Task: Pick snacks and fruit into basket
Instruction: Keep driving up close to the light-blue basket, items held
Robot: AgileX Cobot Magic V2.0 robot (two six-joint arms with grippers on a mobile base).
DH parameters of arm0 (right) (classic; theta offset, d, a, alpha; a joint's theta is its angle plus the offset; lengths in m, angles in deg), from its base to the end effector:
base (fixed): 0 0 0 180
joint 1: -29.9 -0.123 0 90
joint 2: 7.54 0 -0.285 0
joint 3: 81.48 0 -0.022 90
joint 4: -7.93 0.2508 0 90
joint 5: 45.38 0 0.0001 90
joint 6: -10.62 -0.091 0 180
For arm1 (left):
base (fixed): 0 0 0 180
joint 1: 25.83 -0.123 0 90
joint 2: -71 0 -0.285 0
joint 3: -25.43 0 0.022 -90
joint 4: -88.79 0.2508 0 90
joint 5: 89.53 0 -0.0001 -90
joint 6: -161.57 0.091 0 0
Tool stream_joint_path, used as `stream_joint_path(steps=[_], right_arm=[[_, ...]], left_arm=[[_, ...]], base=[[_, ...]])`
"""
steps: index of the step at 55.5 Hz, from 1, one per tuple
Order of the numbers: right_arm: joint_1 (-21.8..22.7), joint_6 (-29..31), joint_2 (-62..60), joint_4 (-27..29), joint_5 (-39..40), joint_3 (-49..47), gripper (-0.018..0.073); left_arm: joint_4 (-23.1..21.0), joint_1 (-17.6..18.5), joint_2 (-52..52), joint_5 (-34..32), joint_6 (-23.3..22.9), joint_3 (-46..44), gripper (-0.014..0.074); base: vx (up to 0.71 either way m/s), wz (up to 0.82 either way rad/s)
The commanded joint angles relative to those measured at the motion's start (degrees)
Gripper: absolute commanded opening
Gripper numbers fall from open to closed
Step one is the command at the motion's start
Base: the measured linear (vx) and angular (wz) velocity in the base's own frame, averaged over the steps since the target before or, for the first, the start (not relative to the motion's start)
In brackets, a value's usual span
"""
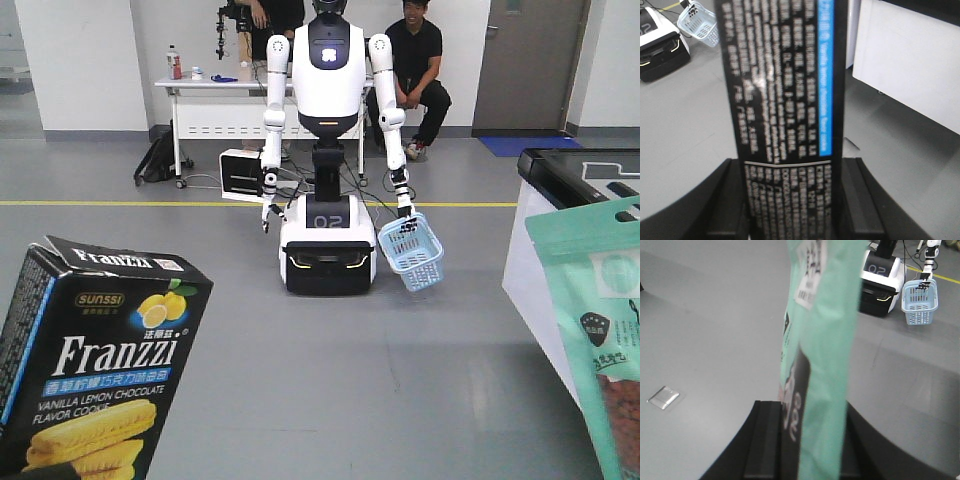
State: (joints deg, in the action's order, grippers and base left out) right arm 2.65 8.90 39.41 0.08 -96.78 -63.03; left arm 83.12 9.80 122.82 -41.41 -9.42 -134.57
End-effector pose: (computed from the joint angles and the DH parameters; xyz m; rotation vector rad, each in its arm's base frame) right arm 0.0980 0.0395 0.4152 -0.4690 1.9798 0.1556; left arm 0.1050 -0.0835 0.4010 0.7799 1.9651 -0.3965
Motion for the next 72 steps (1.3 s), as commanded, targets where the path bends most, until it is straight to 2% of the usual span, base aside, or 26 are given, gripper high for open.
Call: stream_joint_path(steps=[1, 72], right_arm=[[-0.1, 0.7, 0.0, -1.1, 5.1, -1.9, -0.0007], [-0.1, 0.7, 0.0, -1.1, 5.1, -1.9, -0.0007]], left_arm=[[-0.7, 0.2, -0.3, -5.1, -0.1, -2.1, 0.004], [-0.7, 0.2, -0.4, -5.1, -0.1, -2.1, 0.004]], base=[[0.51, -0.03], [0.5, 0.0]])
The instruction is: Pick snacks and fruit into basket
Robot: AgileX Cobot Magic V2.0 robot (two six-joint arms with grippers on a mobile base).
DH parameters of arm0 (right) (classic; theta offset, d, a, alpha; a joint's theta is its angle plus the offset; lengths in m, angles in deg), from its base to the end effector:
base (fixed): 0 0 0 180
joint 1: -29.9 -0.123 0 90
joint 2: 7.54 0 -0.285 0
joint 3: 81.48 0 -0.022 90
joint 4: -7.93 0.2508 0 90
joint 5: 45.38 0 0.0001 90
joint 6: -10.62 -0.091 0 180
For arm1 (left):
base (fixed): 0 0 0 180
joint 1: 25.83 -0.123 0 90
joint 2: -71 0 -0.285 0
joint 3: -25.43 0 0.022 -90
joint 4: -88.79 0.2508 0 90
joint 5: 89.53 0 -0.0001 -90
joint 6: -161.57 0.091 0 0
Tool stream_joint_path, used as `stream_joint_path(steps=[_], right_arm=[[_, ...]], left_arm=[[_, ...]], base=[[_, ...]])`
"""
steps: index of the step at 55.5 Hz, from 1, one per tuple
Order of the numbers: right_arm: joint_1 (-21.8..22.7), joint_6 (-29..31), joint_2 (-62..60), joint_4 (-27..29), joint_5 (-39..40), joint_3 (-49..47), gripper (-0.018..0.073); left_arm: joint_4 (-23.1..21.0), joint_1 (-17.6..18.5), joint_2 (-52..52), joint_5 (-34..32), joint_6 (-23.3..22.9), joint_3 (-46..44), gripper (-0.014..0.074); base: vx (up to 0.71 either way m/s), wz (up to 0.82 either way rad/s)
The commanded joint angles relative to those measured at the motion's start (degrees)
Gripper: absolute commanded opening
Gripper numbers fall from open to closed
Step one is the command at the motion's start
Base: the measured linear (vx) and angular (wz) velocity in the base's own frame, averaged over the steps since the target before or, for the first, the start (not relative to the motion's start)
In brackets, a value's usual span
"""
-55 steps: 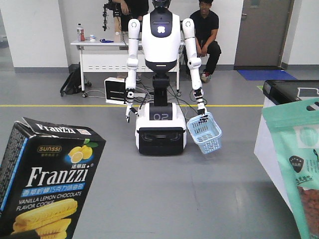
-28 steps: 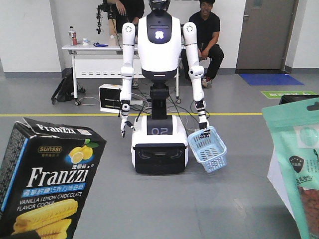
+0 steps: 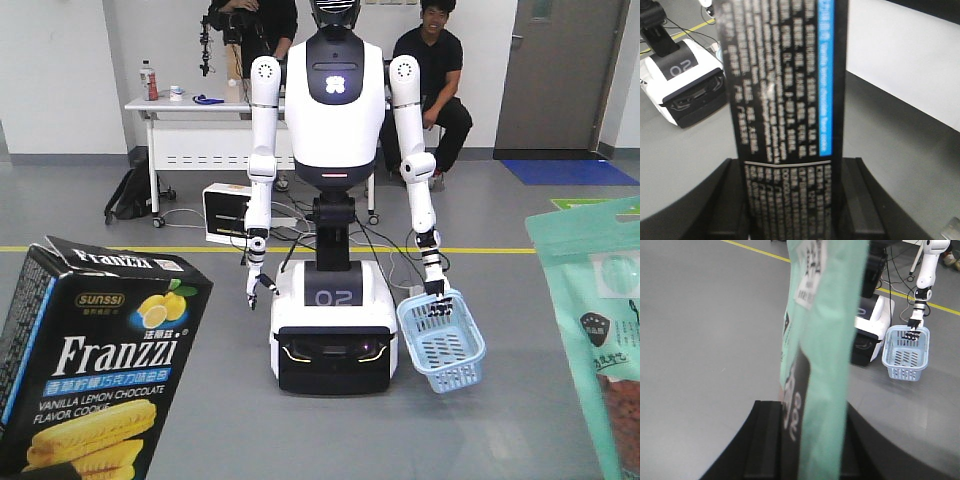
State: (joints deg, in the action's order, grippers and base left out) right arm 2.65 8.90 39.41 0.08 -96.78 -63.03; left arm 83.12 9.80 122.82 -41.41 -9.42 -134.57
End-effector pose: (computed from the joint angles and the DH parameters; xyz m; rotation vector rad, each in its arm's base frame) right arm 0.0980 0.0395 0.4152 -0.4690 1.9798 0.1556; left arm 0.1050 -0.0835 0.4010 0.7799 1.9651 -0.3965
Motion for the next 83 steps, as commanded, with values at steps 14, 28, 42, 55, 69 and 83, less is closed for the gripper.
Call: stream_joint_path(steps=[14, 28, 42, 55, 69, 83], right_arm=[[-0.1, 0.7, 0.0, -1.1, 5.1, -1.9, -0.0007], [-0.1, 0.7, 0.0, -1.1, 5.1, -1.9, -0.0007], [-0.1, 0.7, 0.0, -1.1, 5.1, -1.9, -0.0007], [-0.1, 0.7, 0.0, -1.1, 5.1, -1.9, -0.0007], [-0.1, 0.7, 0.0, -1.1, 5.1, -1.9, -0.0007], [-0.1, 0.7, 0.0, -1.1, 5.1, -1.9, -0.0007]], left_arm=[[-0.7, 0.2, -0.4, -5.1, -0.1, -2.1, 0.004], [-0.7, 0.2, -0.4, -5.1, -0.1, -2.1, 0.004], [-0.7, 0.2, -0.4, -5.1, -0.1, -2.1, 0.004], [-0.7, 0.2, -0.4, -5.1, -0.1, -2.1, 0.004], [-0.7, 0.2, -0.4, -5.1, -0.1, -2.1, 0.004], [-0.7, 0.2, -0.4, -5.1, -0.1, -2.1, 0.004]], base=[[0.47, 0.04], [0.45, 0.02], [0.43, 0.0], [0.41, 0.01], [0.38, 0.03], [0.35, 0.04]])
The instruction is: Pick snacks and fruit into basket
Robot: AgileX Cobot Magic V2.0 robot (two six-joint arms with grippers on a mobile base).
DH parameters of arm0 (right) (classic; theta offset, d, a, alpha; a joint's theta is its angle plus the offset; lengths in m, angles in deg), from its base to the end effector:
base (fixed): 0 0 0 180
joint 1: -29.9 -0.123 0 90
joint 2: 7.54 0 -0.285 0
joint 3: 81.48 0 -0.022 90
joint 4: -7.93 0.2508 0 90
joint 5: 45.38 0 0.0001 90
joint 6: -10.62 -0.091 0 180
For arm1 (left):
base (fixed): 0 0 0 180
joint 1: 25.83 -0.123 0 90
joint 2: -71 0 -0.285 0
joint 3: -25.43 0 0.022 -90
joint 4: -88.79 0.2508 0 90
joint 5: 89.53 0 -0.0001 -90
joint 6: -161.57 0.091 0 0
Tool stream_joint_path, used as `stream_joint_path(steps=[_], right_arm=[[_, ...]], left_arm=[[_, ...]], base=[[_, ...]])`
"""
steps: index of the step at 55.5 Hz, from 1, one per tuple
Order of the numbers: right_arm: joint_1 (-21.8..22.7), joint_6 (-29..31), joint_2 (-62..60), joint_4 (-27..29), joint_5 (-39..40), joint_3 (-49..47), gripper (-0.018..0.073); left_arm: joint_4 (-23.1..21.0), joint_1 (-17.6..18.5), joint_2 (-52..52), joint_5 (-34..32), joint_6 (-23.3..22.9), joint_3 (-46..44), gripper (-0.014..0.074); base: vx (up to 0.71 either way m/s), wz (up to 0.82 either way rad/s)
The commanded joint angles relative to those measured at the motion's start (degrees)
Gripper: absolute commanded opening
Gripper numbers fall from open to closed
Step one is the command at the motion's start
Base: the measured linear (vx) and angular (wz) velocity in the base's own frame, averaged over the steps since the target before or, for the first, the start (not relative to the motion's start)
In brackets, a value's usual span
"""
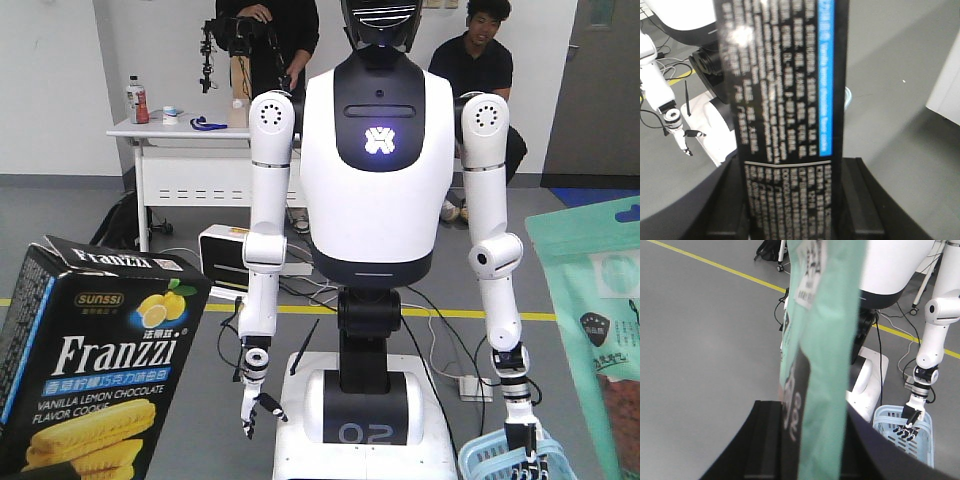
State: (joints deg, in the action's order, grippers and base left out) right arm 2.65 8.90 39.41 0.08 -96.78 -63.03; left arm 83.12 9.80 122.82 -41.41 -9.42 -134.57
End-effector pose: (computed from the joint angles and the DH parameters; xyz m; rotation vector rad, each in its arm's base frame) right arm 0.0980 0.0395 0.4152 -0.4690 1.9798 0.1556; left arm 0.1050 -0.0835 0.4010 0.7799 1.9651 -0.3965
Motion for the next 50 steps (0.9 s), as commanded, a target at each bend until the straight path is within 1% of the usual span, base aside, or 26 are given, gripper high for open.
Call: stream_joint_path(steps=[1, 28, 50], right_arm=[[-0.1, 0.7, 0.0, -1.1, 5.1, -1.9, -0.0007], [-0.1, 0.7, 0.0, -1.1, 5.1, -1.9, -0.0007], [-0.1, 0.7, 0.0, -1.1, 5.1, -1.9, -0.0007]], left_arm=[[-0.7, 0.2, -0.4, -5.1, -0.1, -2.1, 0.004], [-0.7, 0.2, -0.4, -5.1, -0.1, -2.1, 0.004], [-0.7, 0.2, -0.4, -5.1, -0.1, -2.1, 0.004]], base=[[0.34, 0.03], [0.28, 0.04], [0.1, 0.04]])
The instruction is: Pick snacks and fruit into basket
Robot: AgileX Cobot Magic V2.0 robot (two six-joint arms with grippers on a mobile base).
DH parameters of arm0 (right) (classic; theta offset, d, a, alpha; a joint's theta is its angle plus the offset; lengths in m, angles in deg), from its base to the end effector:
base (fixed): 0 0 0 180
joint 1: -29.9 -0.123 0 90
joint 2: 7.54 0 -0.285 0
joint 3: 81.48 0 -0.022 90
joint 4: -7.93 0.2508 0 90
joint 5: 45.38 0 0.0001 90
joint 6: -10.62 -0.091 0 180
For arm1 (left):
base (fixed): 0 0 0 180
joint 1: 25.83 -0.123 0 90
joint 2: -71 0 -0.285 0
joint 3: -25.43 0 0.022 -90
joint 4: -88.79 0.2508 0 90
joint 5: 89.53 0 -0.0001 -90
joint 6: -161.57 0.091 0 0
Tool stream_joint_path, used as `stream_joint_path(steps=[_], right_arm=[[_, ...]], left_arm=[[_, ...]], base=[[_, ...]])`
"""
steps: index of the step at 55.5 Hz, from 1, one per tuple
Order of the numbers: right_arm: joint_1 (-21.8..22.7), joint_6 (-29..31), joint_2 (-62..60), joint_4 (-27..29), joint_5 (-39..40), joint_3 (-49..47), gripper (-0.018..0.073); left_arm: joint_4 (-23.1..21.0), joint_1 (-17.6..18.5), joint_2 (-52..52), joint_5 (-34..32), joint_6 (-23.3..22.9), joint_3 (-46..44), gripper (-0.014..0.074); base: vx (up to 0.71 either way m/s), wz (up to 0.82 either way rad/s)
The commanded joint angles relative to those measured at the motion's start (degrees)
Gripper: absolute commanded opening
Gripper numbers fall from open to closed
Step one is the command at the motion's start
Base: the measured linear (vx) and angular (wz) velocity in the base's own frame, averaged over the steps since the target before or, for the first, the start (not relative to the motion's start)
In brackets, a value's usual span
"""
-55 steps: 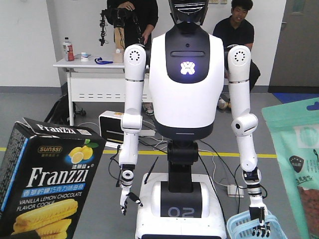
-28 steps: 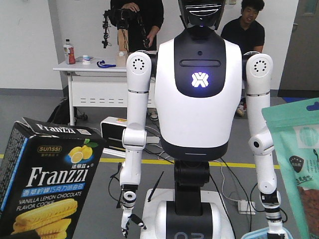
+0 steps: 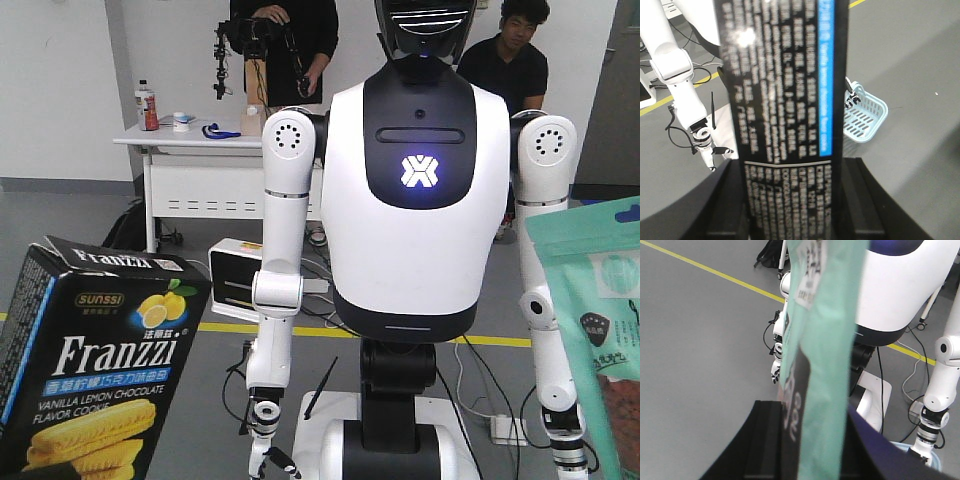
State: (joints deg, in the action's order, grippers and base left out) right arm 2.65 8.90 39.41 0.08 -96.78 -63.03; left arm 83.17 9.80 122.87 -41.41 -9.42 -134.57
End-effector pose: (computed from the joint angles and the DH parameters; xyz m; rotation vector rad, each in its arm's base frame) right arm 0.0980 0.0395 0.4152 -0.4690 1.9798 0.1556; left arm 0.1052 -0.0836 0.4009 0.7804 1.9658 -0.3953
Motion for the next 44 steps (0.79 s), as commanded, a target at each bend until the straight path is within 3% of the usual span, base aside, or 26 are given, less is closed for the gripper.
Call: stream_joint_path(steps=[1, 44], right_arm=[[-0.1, 0.7, 0.0, -1.1, 5.1, -1.9, -0.0007], [-0.1, 0.7, 0.0, -1.1, 5.1, -1.9, -0.0007]], left_arm=[[-0.7, 0.2, -0.4, -5.1, -0.1, -2.1, 0.004], [-0.7, 0.2, -0.4, -5.1, -0.1, -2.1, 0.004]], base=[[0.01, 0.0], [0.0, 0.0]])
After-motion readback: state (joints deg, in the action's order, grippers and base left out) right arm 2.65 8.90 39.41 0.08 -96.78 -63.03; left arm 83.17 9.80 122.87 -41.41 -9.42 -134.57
